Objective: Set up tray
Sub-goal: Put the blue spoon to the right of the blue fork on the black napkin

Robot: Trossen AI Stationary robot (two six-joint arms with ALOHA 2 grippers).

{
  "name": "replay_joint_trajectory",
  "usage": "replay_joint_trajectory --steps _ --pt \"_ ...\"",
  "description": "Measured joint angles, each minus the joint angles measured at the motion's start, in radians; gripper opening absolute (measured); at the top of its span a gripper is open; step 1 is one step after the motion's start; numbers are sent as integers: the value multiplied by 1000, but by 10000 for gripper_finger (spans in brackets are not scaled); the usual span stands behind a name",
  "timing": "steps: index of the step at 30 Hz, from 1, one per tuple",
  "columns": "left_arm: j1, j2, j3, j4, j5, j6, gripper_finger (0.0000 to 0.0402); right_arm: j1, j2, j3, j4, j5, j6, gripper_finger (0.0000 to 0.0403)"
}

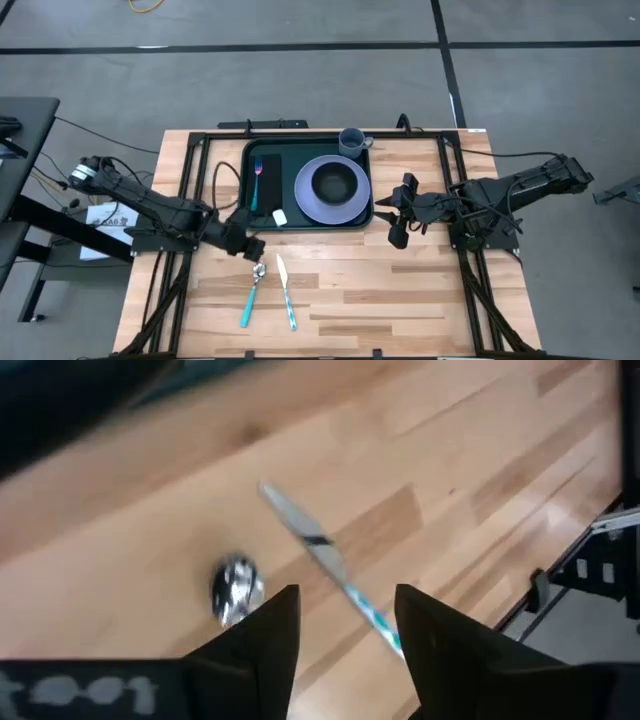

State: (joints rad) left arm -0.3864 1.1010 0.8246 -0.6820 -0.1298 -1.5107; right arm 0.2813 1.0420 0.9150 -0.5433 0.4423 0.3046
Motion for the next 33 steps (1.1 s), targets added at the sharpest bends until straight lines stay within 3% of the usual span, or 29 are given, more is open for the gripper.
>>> replay_joint_trajectory --steps 9,17,24,33 --pt "-210 115 0 -4 10 -267 140 0 0 0 -28 -2 -26 123" --pt "-294 273 0 76 78 -466 140 6 0 0 -54 -2 -26 123" --pt "-314 409 1 212 107 -511 140 6 0 0 -56 -1 -26 123" --pt "-313 528 31 182 171 -502 139 6 0 0 -58 0 -27 123"
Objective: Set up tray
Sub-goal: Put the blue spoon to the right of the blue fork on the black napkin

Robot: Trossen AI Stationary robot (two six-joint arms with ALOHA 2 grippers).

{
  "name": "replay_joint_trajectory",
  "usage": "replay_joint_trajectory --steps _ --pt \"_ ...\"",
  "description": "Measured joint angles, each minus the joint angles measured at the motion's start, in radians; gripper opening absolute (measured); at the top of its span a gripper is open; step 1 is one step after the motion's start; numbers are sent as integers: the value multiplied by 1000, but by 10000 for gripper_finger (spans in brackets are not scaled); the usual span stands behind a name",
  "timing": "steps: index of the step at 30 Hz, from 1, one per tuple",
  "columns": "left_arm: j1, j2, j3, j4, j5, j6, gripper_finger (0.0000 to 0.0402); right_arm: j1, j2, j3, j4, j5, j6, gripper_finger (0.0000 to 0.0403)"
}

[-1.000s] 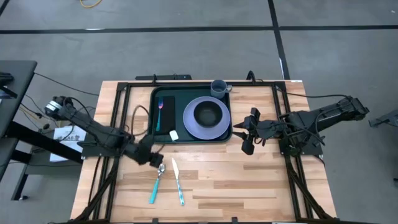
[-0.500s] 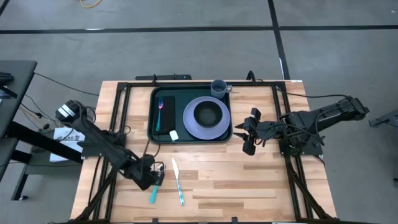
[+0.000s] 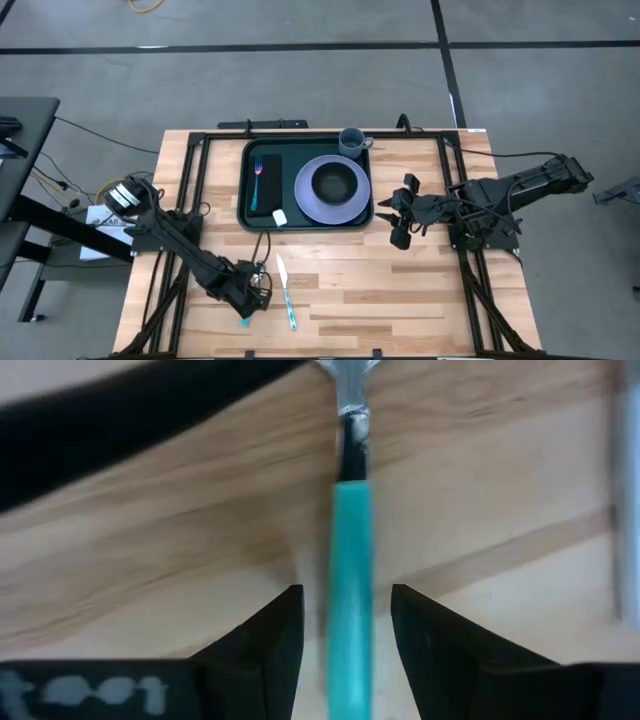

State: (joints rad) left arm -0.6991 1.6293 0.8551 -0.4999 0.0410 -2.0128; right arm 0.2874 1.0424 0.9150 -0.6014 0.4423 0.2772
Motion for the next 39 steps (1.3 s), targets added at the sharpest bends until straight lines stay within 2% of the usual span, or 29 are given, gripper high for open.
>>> replay_joint_trajectory --steps 18,22,27,34,39 --pt "6 73 6 -10 19 -9 138 -2 0 0 3 2 -18 123" --pt "9 75 6 -17 18 -10 110 -2 0 0 3 4 -24 123" --pt "12 75 5 -22 16 -9 40 -2 0 0 3 4 -25 123" --pt "12 68 3 -23 0 -35 37 -2 0 0 3 5 -25 123" --pt "-10 16 -5 -31 -126 -132 37 -2 0 0 3 5 -25 123"
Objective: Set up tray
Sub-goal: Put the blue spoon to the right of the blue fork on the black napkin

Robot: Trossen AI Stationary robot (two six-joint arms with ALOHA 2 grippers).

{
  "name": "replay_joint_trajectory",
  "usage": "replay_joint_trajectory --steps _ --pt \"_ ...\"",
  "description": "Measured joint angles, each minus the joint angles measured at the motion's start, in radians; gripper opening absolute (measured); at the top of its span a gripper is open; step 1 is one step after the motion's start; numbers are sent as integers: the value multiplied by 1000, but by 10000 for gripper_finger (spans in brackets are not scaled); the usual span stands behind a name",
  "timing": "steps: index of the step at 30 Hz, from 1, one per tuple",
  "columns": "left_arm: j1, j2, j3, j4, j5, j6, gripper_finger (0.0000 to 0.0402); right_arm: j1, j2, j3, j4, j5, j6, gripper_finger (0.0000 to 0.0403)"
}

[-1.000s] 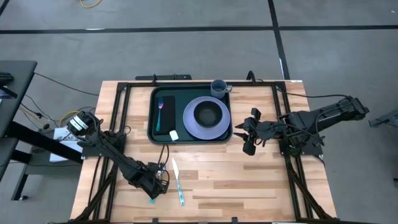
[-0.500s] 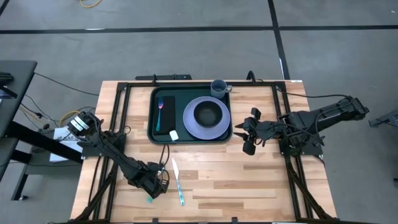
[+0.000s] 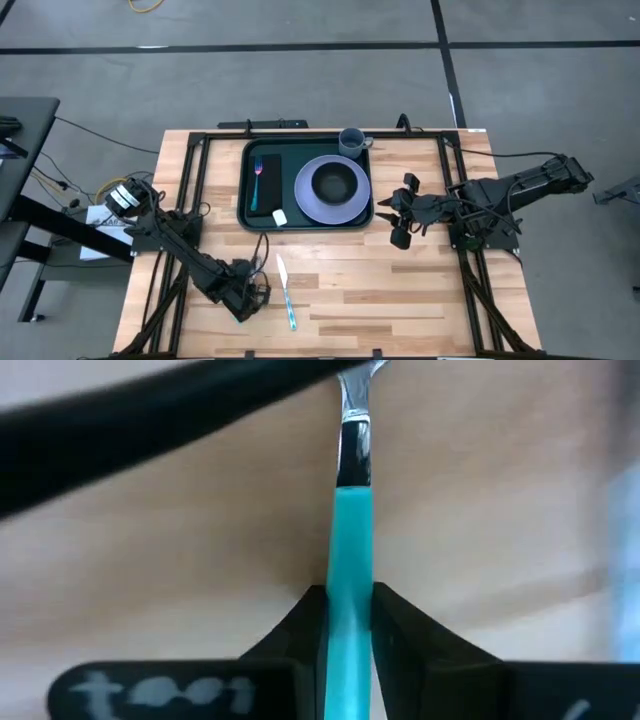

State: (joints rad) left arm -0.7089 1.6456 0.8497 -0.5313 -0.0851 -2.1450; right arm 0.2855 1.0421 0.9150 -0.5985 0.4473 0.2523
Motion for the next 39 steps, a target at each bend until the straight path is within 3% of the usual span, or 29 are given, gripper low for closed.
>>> replay_joint_trajectory --steps 4,9,17,23,28,34,39 --pt "5 -60 -2 -40 -204 -42 37 0 0 0 0 0 0 123" --pt "65 -135 0 -93 -333 -11 37 0 0 0 1 0 0 123" --pt "361 -292 2 -255 -332 297 37 0 0 0 3 -1 1 123" --pt "689 -424 -38 -218 -225 618 37 0 0 0 6 -1 2 123" --pt "931 -429 -38 -186 -92 835 37 0 0 0 8 -1 2 123" --pt "1121 -361 -38 -94 6 992 37 0 0 0 8 0 18 123" --pt "1206 -269 -38 -59 98 1062 37 0 0 0 8 0 36 123"
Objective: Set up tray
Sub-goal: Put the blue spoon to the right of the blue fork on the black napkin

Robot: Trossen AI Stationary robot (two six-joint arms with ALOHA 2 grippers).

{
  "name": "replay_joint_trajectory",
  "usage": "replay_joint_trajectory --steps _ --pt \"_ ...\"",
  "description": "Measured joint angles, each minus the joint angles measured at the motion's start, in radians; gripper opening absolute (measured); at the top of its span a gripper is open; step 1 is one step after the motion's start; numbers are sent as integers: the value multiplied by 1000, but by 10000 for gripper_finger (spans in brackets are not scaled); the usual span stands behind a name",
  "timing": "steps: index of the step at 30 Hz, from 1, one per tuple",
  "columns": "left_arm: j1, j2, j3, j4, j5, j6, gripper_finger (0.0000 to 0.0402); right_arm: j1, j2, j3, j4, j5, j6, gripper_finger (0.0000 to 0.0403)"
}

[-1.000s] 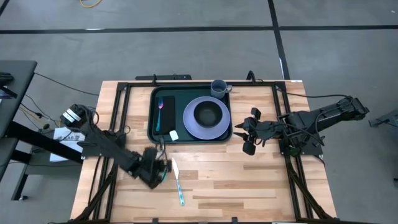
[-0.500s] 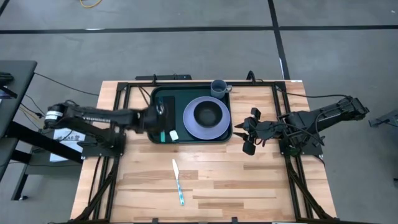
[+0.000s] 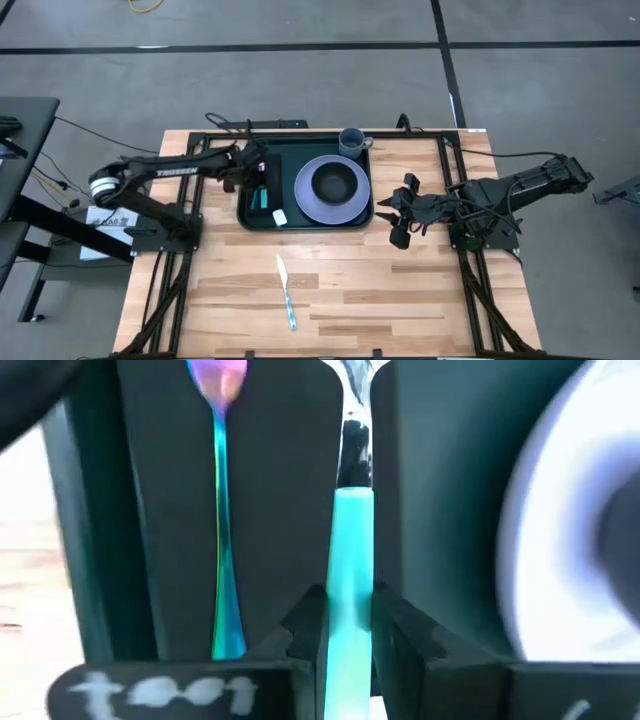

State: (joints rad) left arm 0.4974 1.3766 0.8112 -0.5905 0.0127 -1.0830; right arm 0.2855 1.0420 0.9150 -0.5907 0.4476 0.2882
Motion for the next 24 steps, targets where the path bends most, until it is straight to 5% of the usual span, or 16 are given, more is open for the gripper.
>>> replay_joint_trajectory --steps 11,20,24 --pt "58 166 0 30 96 53 37 0 0 0 0 2 1 123" --pt "67 184 3 55 34 52 37 0 0 0 0 0 2 123" --pt "67 184 6 68 31 52 88 0 0 0 0 0 2 123"
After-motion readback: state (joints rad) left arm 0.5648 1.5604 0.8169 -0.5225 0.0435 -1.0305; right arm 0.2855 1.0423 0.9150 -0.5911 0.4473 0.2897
